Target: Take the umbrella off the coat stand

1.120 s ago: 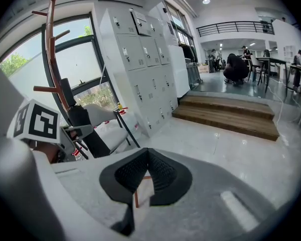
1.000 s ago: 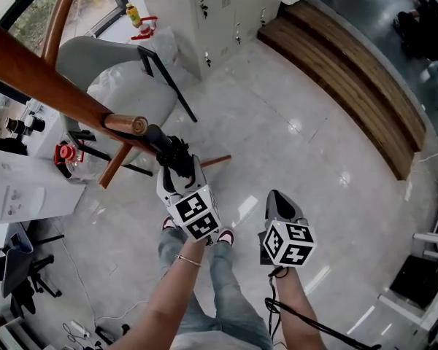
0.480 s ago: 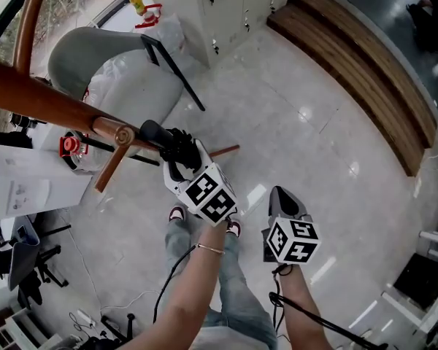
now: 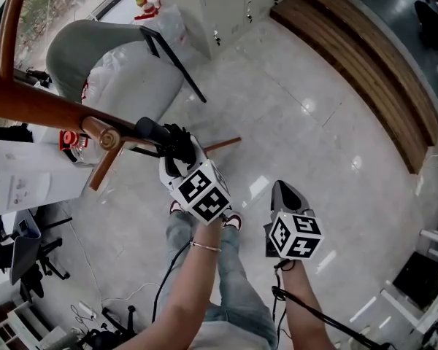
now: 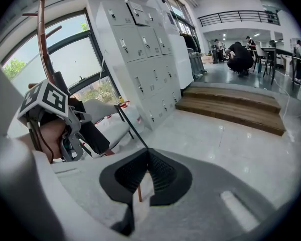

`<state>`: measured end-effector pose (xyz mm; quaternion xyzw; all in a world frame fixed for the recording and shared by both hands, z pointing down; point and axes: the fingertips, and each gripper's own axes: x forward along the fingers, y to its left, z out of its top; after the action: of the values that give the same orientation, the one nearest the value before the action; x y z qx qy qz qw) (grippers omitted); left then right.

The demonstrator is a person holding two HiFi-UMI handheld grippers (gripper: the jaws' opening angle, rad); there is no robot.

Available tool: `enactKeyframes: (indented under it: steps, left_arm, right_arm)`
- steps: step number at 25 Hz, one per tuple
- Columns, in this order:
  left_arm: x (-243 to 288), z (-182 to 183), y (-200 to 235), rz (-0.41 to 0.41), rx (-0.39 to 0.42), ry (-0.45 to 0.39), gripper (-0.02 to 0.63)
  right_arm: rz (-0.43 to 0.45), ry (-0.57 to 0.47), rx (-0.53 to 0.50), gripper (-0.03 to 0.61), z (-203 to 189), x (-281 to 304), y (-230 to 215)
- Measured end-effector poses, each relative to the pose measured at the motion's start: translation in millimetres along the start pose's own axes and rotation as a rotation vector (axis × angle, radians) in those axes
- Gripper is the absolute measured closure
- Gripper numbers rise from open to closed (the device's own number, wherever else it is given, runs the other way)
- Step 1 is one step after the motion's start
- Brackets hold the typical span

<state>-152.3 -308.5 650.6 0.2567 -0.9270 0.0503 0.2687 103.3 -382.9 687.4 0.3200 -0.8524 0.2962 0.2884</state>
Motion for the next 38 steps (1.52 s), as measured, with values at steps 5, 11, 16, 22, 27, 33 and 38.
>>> enactKeyframes:
  steps: [5,11,16,22,27,33,38]
  left_arm:
    - [-1,-3,3,-0.037,0.028,0.024,0.376]
    - [-6,-6,1,-0.109,0.08,0.044,0.388]
    - [-15,-12,5,-0.136,0.093,0.066,0.391]
    - [-29,-16,8,-0.191,0.109,0.083,0.391]
    - [-46,-18,8,-0.247,0.16,0.099,0.391]
    - [-74,-11,5,-0.325,0.225,0.107,0.391]
    - [-92,-2,10,-0.352,0.238,0.115,0.391]
  right_arm:
    - [0.002,0.001,0.005,0.574,-3,2,3]
    - [0.008,-0.017,0.0,0.574,5,-3,8]
    - [0.012,-0.039,-0.004,0.574,11,-8,15]
    - [0.018,-0.057,-0.005,0.574,14,-20,25]
    - [0.015,-0.076,-0.011,0.574,17,-33,30]
    - [0.021,-0.111,-0.021,0.574,32,-50,43]
    - [0.027,-0.128,-0.033,0.574,39,-66,56]
